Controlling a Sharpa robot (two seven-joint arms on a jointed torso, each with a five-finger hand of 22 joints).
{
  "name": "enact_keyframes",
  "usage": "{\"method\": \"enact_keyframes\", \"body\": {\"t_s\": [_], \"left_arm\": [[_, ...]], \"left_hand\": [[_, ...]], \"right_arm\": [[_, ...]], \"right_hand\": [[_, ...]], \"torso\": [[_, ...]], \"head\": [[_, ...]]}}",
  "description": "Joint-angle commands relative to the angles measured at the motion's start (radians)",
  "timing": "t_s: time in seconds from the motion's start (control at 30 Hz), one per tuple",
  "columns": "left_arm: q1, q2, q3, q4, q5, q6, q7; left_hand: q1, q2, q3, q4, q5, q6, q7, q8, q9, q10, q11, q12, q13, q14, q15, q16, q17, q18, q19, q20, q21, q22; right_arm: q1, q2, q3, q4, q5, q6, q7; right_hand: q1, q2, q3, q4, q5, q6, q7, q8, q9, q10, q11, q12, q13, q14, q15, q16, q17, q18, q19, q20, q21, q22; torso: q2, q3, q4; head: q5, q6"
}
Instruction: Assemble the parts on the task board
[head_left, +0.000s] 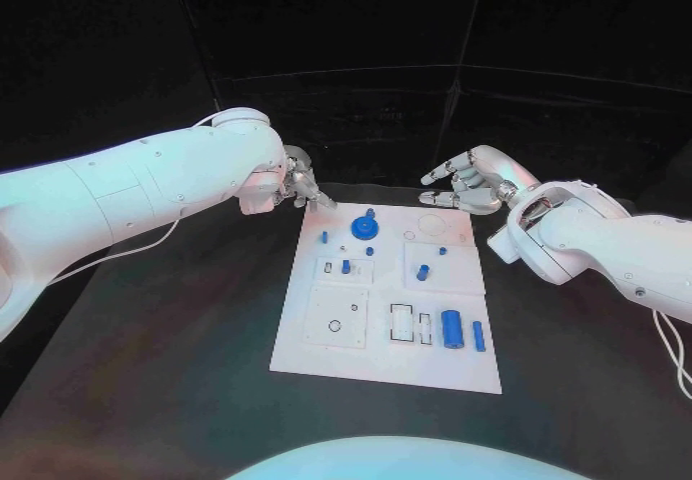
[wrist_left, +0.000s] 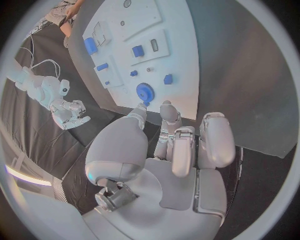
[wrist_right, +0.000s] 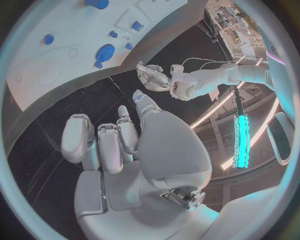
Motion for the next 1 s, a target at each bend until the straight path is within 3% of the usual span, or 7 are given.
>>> {"method": "enact_keyframes", "body": {"t_s": [0.03,0.13,0.53,0.8,1.0], "left_arm": [[-0.004,0.013,-0.005,-0.033,-0.011,0.048,0.009],[-0.01,0.026,-0.01,-0.059,-0.014,0.05,0.01],[-0.027,0.062,-0.013,-0.098,-0.015,0.057,0.015],[-0.035,0.074,-0.013,-0.114,-0.009,0.085,0.005],[-0.041,0.088,-0.013,-0.13,-0.009,0.1,0.009]], "left_hand": [[0.011,0.003,-0.005,-0.001,-0.005,-0.008,0.001,-0.005,-0.001,-0.005,0.002,0.001,0.001,0.106,0.007,0.003,0.263,0.008,-0.004,0.004,0.0,0.001],[0.013,0.005,-0.007,-0.001,-0.005,-0.007,0.002,-0.006,-0.001,-0.003,0.002,0.006,0.006,0.106,0.007,0.003,0.263,0.008,-0.003,0.004,0.002,0.003],[0.014,0.009,-0.025,0.008,-0.005,-0.001,0.001,-0.008,-0.003,0.004,0.002,0.015,0.014,0.106,0.007,0.003,0.263,0.006,0.001,0.005,0.009,0.012],[0.015,0.011,-0.03,0.009,-0.005,0.0,0.001,-0.008,-0.004,0.005,0.002,0.016,0.014,0.106,0.007,0.003,0.263,0.006,0.001,0.006,0.008,0.011],[0.028,0.017,-0.035,0.007,-0.005,0.002,0.001,-0.01,-0.005,0.006,0.002,0.019,0.016,0.106,0.007,0.003,0.263,0.006,0.001,0.006,0.008,0.013]], "right_arm": [[0.002,0.001,0.001,0.001,0.003,-0.003,0.009],[0.002,0.002,0.001,0.001,0.003,-0.004,0.009],[0.002,0.006,0.001,0.013,0.003,-0.004,0.009],[0.002,0.009,0.001,0.012,0.003,-0.002,0.01],[0.002,0.011,0.001,0.011,0.003,0.002,0.012]], "right_hand": [[0.003,-0.002,-0.005,-0.001,0.005,0.001,0.002,0.001,-0.002,-0.005,-0.001,-0.002,0.001,0.051,-0.005,-0.002,0.016,0.006,-0.004,0.001,-0.002,0.0],[0.003,-0.002,-0.005,-0.001,0.005,0.001,0.002,0.001,-0.002,-0.005,-0.001,-0.002,0.001,0.051,-0.005,-0.002,0.016,0.006,-0.004,0.001,-0.002,0.0],[0.002,-0.001,-0.005,0.0,0.006,0.0,0.002,0.001,-0.002,-0.005,-0.001,-0.002,0.001,0.051,-0.005,-0.002,0.017,0.006,-0.004,0.001,-0.002,0.001],[0.002,0.0,-0.005,0.001,0.007,-0.001,0.002,0.0,-0.002,-0.006,-0.001,-0.003,0.0,0.051,-0.005,-0.003,0.016,0.006,-0.005,0.001,-0.003,-0.001],[0.002,0.0,-0.005,0.001,0.007,-0.001,0.002,0.0,-0.002,-0.006,-0.001,-0.003,0.0,0.051,-0.005,-0.003,0.016,0.006,-0.005,0.001,-0.003,-0.001]], "torso": [[0.001,-0.0006,-0.0008],[-0.001,-0.0014,0.0],[-0.001,0.001,-0.0005],[-0.001,-0.0006,-0.0029],[-0.001,-0.0009,-0.0004]], "head": [[0.002,0.0],[0.001,-0.002],[0.002,-0.009],[0.0,-0.009],[-0.005,-0.01]]}}
